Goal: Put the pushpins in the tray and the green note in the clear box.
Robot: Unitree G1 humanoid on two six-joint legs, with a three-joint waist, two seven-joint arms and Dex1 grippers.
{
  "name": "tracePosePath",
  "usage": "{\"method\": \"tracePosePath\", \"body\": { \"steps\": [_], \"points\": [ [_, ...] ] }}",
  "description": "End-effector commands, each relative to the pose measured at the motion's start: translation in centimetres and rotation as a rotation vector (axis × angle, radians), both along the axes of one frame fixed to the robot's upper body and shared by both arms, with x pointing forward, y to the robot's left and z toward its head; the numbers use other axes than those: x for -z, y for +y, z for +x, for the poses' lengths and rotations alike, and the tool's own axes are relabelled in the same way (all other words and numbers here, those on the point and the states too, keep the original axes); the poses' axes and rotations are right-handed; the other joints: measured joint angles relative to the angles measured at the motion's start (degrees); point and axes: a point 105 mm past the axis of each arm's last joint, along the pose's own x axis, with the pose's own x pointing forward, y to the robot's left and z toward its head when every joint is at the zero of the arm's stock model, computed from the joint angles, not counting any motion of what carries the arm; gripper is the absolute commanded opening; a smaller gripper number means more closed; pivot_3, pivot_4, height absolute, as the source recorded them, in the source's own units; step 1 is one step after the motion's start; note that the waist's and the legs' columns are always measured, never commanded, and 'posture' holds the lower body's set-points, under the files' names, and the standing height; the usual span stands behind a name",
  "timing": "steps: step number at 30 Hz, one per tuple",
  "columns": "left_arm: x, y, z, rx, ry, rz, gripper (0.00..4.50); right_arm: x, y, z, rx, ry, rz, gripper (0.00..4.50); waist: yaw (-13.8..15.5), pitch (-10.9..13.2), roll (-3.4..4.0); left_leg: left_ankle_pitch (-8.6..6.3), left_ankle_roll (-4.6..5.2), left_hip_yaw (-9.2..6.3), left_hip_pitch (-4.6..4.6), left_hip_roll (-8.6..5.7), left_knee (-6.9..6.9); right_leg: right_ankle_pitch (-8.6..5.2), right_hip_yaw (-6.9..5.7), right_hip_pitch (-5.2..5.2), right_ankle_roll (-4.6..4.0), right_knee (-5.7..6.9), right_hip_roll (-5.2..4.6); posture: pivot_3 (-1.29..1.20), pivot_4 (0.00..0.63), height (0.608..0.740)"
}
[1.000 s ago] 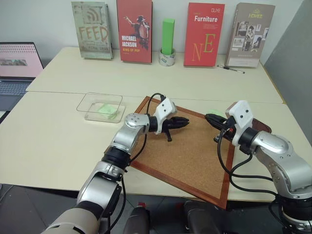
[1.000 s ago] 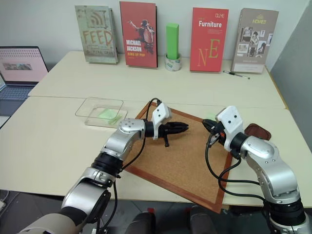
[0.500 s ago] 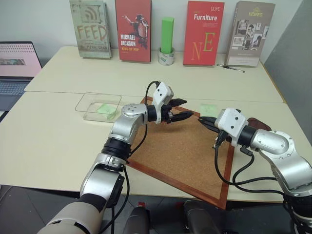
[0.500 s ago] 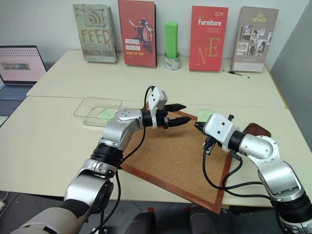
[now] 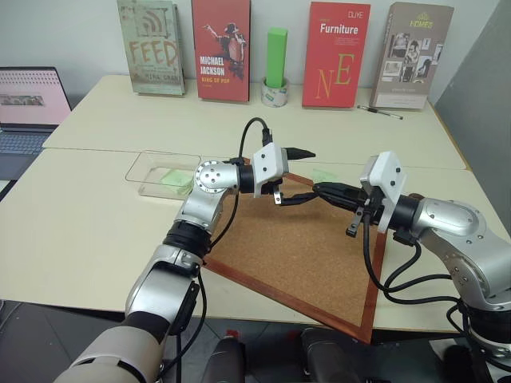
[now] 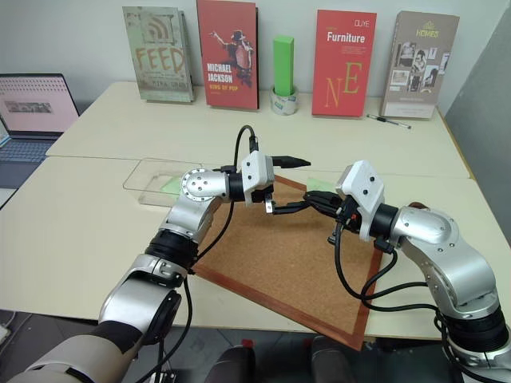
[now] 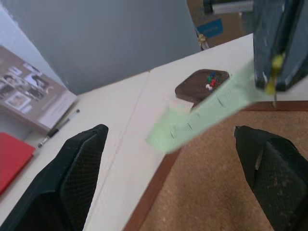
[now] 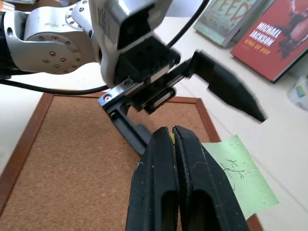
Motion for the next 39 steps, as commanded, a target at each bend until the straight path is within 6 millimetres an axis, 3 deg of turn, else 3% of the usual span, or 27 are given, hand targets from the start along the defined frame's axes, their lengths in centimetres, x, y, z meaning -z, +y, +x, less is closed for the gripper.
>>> {"method": "tracePosePath", "body": {
  "steps": [1,7,13,27,36,39],
  "points": [
    [-1.9,-0.2,0.1,0.006,-0.048,-0.062,4.46,-1.5,0.1,-0.5,-0.004,-0.03,0.042,0.0,0.0,0.0,0.0,0.0,0.0,0.0,0.0,0.0,0.0,0.0,0.01,0.0,0.0,0.0,0.0,0.0,0.15,0.74],
    [0.3,-0.5,-1.3,0.1,-0.031,0.047,4.46,-2.1,0.0,0.0,0.012,0.021,0.103,0.0,-0.2,0.0,0.01,0.0,0.01,0.0,0.04,0.01,0.01,0.0,0.0,0.0,0.0,0.1,0.01,0.0,0.15,0.74],
    [0.8,-0.9,-1.5,0.125,-0.027,0.07,4.46,-2.7,0.1,0.0,0.01,0.061,0.153,0.0,-0.2,0.0,0.01,0.0,0.01,-0.01,0.0,0.01,0.22,0.0,0.0,0.02,0.0,0.18,0.01,0.0,0.15,0.74],
    [1.1,-0.9,-1.4,0.145,0.037,0.066,1.98,-3.0,0.1,0.0,0.028,0.109,0.205,0.0,-0.3,0.0,0.01,0.0,0.02,-0.02,0.03,0.0,0.55,0.0,0.02,0.0,0.0,0.64,0.05,0.0,0.15,0.74],
    [1.6,-0.7,-1.8,0.167,0.121,0.076,0.12,-2.9,0.4,0.0,0.026,0.131,0.217,0.0,-0.5,0.0,0.01,0.0,0.02,-0.02,0.12,0.0,0.56,0.0,0.04,0.0,0.0,0.77,0.07,0.0,0.15,0.74],
    [1.8,-0.6,-1.9,0.172,0.149,0.084,0.02,-2.9,0.5,-0.1,0.026,0.134,0.219,0.0,-0.5,0.0,0.01,0.0,0.02,-0.02,0.11,0.01,0.55,-0.01,0.04,0.0,-0.01,0.77,0.07,0.0,0.15,0.74]
  ]
}}
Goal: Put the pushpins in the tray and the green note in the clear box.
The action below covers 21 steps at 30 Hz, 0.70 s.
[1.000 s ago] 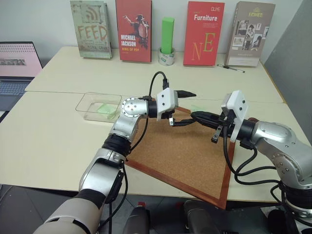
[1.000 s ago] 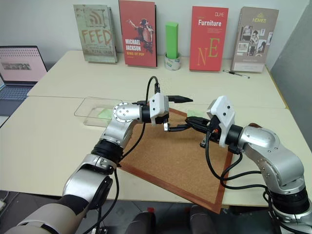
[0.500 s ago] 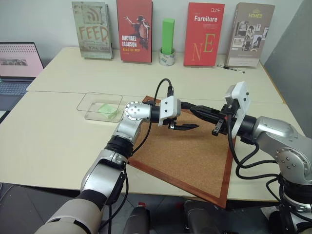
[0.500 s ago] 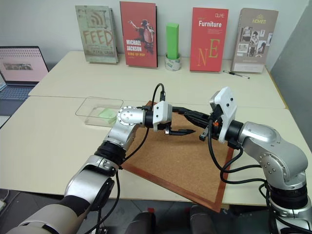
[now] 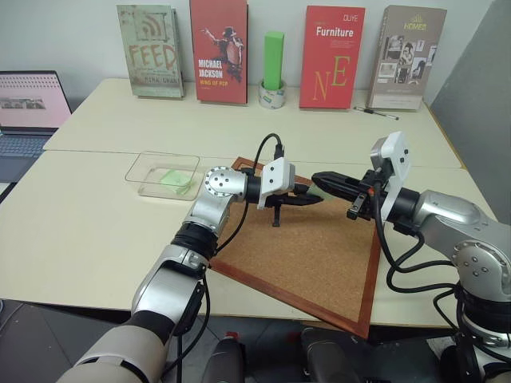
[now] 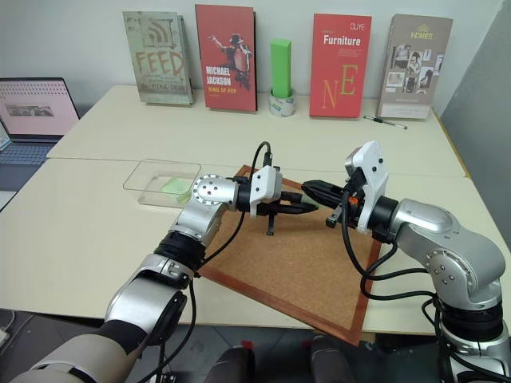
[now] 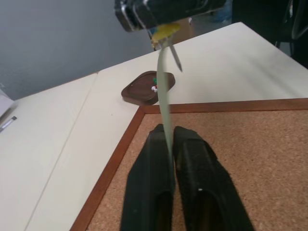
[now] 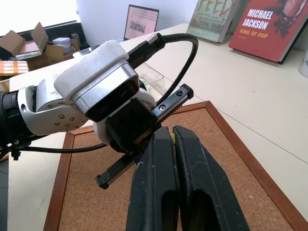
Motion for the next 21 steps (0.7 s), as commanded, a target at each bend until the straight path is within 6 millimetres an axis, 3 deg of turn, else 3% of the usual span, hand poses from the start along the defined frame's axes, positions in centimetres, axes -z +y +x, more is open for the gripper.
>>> {"method": "tracePosePath", "body": {
  "steps": [1,9,18,21],
  "points": [
    [-1.1,0.1,-0.4,0.02,-0.01,-0.023,0.02,-1.2,0.3,-0.5,-0.022,-0.041,0.023,0.0,0.0,0.0,0.0,0.0,0.0,0.0,0.0,0.0,0.0,0.0,0.0,0.0,0.0,0.0,0.0,0.0,0.15,0.74],
    [-0.8,0.2,0.0,-0.015,0.006,-0.026,0.02,-2.2,0.0,-0.4,0.006,-0.027,0.101,0.0,0.0,0.0,0.0,0.0,0.0,0.0,0.02,0.0,0.0,0.0,0.0,0.0,0.0,0.02,0.0,0.0,0.15,0.74],
    [-0.5,0.2,0.3,-0.049,0.011,-0.035,0.02,-3.7,-2.0,0.1,0.095,0.011,0.215,0.0,0.0,0.0,0.0,0.0,0.0,0.0,0.01,0.0,0.01,0.0,0.01,0.0,-0.01,0.05,0.0,0.0,0.15,0.74],
    [-0.5,0.5,0.5,-0.082,0.003,-0.037,0.02,-3.3,-5.4,0.7,0.258,-0.011,0.175,0.0,0.0,0.0,0.0,0.0,0.0,0.0,0.01,0.0,0.01,0.0,0.01,0.0,-0.01,0.05,0.0,0.0,0.15,0.74]
  ]
}}
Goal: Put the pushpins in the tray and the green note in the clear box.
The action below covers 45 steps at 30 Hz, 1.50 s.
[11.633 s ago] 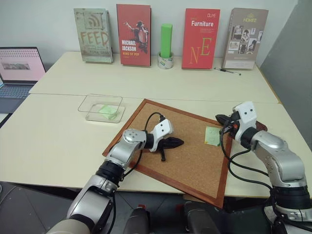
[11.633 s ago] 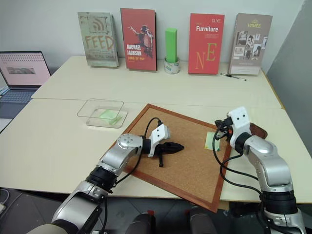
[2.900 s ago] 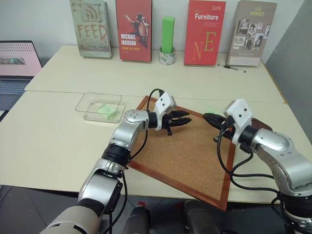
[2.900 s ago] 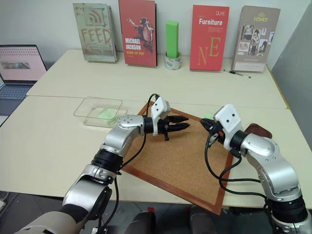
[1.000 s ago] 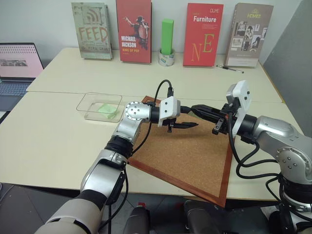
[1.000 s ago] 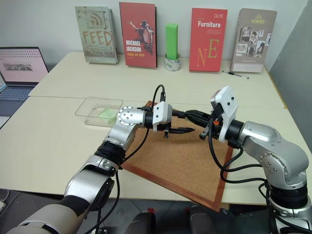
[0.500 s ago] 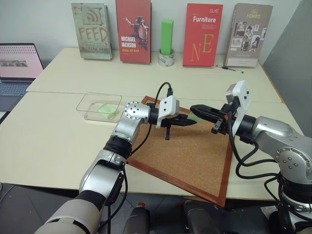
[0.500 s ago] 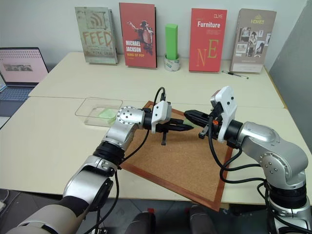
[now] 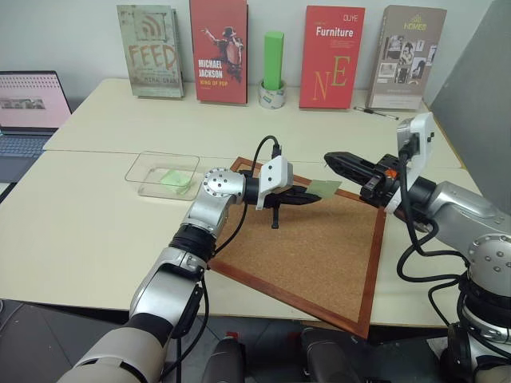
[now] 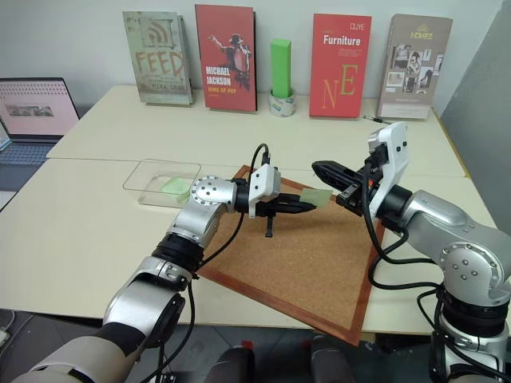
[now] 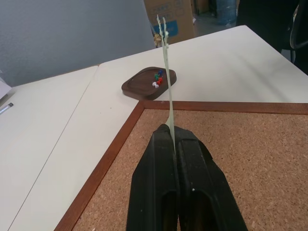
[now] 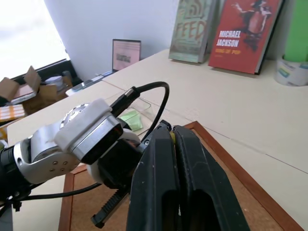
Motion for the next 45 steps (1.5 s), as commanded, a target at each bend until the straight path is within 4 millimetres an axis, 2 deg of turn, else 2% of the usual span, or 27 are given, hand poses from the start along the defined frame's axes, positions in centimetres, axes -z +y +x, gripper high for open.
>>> {"method": "tracePosePath", "body": {
  "steps": [1,5,8,10,16,24,29,39,43,45],
  "points": [
    [-0.7,0.4,0.3,-0.04,-0.032,-0.027,0.02,-0.4,-4.1,0.5,0.188,-0.035,-0.027,0.0,0.0,0.0,0.0,0.0,0.0,0.0,0.0,0.0,0.0,0.0,0.0,0.0,0.0,-0.01,0.0,0.0,0.15,0.74],
    [-0.3,1.1,0.4,-0.085,-0.062,-0.004,0.02,4.4,-10.1,1.7,0.492,0.012,-0.367,0.0,0.6,0.0,0.0,0.0,0.0,-0.01,-0.02,-0.01,-0.01,-0.02,-0.02,0.02,-0.01,-0.07,-0.02,0.0,0.15,0.74],
    [-0.1,1.3,0.2,-0.093,-0.07,0.003,0.02,7.4,-13.1,2.1,0.602,0.019,-0.586,0.0,0.4,0.0,0.04,0.0,0.0,0.11,0.03,-0.03,-0.01,-0.01,0.11,0.0,-0.01,-0.08,-0.04,0.0,0.15,0.74],
    [0.0,1.3,0.0,-0.096,-0.072,0.003,0.02,9.0,-14.6,2.5,0.646,0.025,-0.672,0.0,0.1,0.0,0.03,0.0,0.0,0.12,0.08,-0.02,-0.01,-0.01,0.12,0.01,0.0,-0.04,-0.02,0.0,0.15,0.74],
    [-0.1,1.2,-0.2,-0.104,-0.089,0.008,0.02,12.0,-17.1,4.1,0.7,0.027,-0.795,0.0,-0.3,0.0,0.03,0.01,0.01,0.15,0.2,-0.01,0.01,-0.01,0.17,0.03,0.0,0.1,0.01,0.0,0.15,0.74],
    [-0.2,1.4,-0.1,-0.118,-0.094,0.009,0.02,12.4,-18.1,6.2,0.74,0.021,-0.761,0.0,-0.2,0.0,0.03,0.01,0.01,0.16,0.18,-0.02,0.01,-0.01,0.19,0.04,0.0,0.09,0.01,0.0,0.15,0.74],
    [-0.2,1.3,-0.1,-0.119,-0.096,0.01,0.0,12.7,-18.5,6.7,0.745,0.053,-0.745,0.89,-0.1,0.0,0.04,0.01,0.01,0.16,0.18,-0.03,0.0,-0.01,0.18,0.05,0.0,0.09,0.0,0.0,0.15,0.74],
    [-0.3,1.4,0.1,-0.127,-0.096,0.007,0.0,10.5,-18.2,6.8,0.762,0.048,-0.655,2.96,-0.2,0.0,0.04,0.01,0.01,0.16,0.19,-0.03,0.01,0.0,0.19,0.04,0.0,0.12,0.01,0.0,0.15,0.74],
    [-0.4,1.4,0.1,-0.129,-0.096,0.006,0.0,10.2,-18.3,6.6,0.764,0.061,-0.636,2.96,-0.1,0.0,0.04,0.01,0.01,0.16,0.18,-0.02,0.01,0.0,0.18,0.05,0.0,0.12,0.01,0.0,0.15,0.74],
    [-0.7,1.4,0.4,-0.144,-0.085,-0.009,0.0,9.3,-17.9,6.5,0.747,0.035,-0.625,2.96,-0.1,0.0,0.04,0.01,0.01,0.16,0.18,-0.03,0.01,0.0,0.19,0.05,0.0,0.11,0.0,0.0,0.15,0.74]
  ]
}}
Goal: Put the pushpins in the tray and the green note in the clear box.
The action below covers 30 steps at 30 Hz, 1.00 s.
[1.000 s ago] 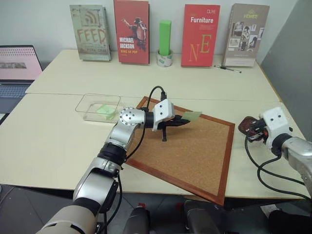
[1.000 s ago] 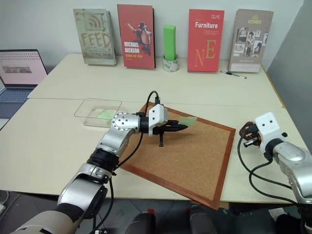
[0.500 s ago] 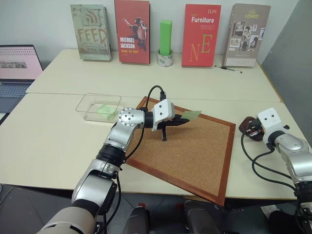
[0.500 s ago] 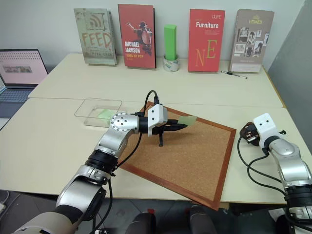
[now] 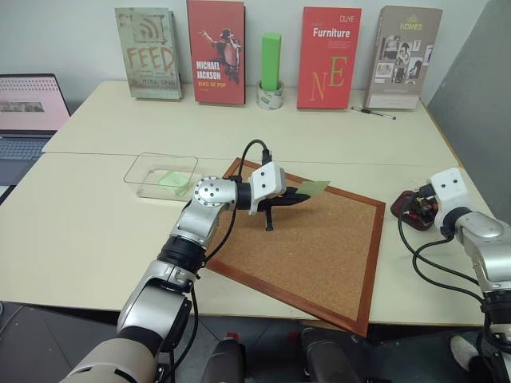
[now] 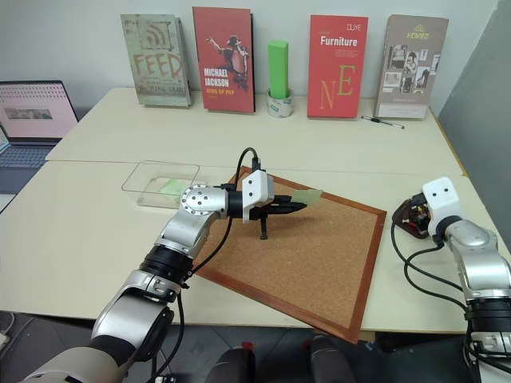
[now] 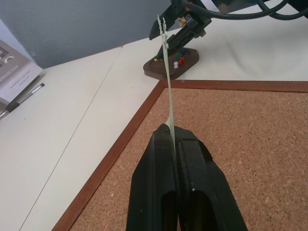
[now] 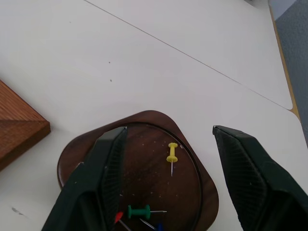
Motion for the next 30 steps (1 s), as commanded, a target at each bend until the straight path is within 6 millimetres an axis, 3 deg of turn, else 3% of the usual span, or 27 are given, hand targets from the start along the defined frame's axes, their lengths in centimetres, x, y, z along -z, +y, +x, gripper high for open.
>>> {"method": "tracePosePath", "body": {
  "steps": [1,5,7,8,10,18,23,30],
  "points": [
    [-1.7,-0.1,0.4,-0.02,-0.025,-0.036,0.0,-3.4,0.8,-0.1,-0.047,-0.095,0.011,2.96,0.0,0.0,0.0,0.0,0.0,0.0,0.0,0.0,0.0,0.0,0.0,0.0,0.0,0.0,0.0,0.0,0.15,0.74],
    [-2.9,1.4,1.5,-0.107,-0.024,-0.04,0.0,-5.8,5.1,-0.9,-0.278,-0.156,0.082,2.96,-0.2,0.0,0.0,0.0,0.0,-0.01,0.01,0.01,0.0,0.0,0.0,-0.01,0.0,0.02,0.01,0.0,0.15,0.74],
    [-3.9,3.0,2.3,-0.188,-0.01,-0.05,0.0,-6.9,8.3,-2.0,-0.451,-0.184,0.111,2.96,-0.5,0.0,0.0,0.0,0.0,-0.02,0.02,0.02,-0.01,0.0,-0.01,-0.02,0.0,0.04,0.04,0.0,0.15,0.74],
    [-4.5,4.8,2.8,-0.259,0.002,-0.047,0.0,-7.6,10.9,-3.0,-0.581,-0.194,0.139,2.96,-0.7,0.0,0.0,0.0,0.0,-0.03,0.02,0.03,-0.01,0.0,-0.02,-0.02,0.0,0.05,0.04,0.0,0.15,0.74],
    [-5.2,8.2,3.4,-0.38,0.007,-0.011,0.0,-8.2,14.3,-4.2,-0.737,-0.193,0.143,2.96,-1.2,0.0,0.0,0.0,0.0,-0.07,0.01,0.06,-0.01,0.0,-0.05,-0.02,0.0,0.06,0.05,0.0,0.15,0.74],
    [-7.3,19.6,5.8,-0.831,-0.031,0.111,0.0,-8.9,21.6,-4.8,-1.024,-0.173,0.165,2.96,-1.4,0.0,-0.02,0.0,0.0,-0.1,0.04,0.08,0.04,0.0,-0.14,0.0,0.0,0.08,0.05,0.0,0.15,0.74],
    [-6.5,24.0,6.9,-1.008,-0.047,0.221,0.0,-8.1,23.8,-3.3,-1.036,-0.145,0.103,2.96,-0.9,0.0,-0.02,0.0,-0.01,-0.18,-0.03,0.08,0.01,-0.02,-0.26,-0.03,-0.04,0.04,0.03,0.0,0.15,0.74],
    [-4.4,25.6,7.1,-1.064,-0.017,0.316,0.0,-7.3,24.3,-3.8,-1.056,-0.116,0.081,2.96,-0.2,0.0,-0.02,-0.01,-0.01,-0.18,-0.15,0.08,-0.05,-0.08,-0.33,-0.16,-0.15,0.05,0.0,0.0,0.15,0.74]
  ]
}}
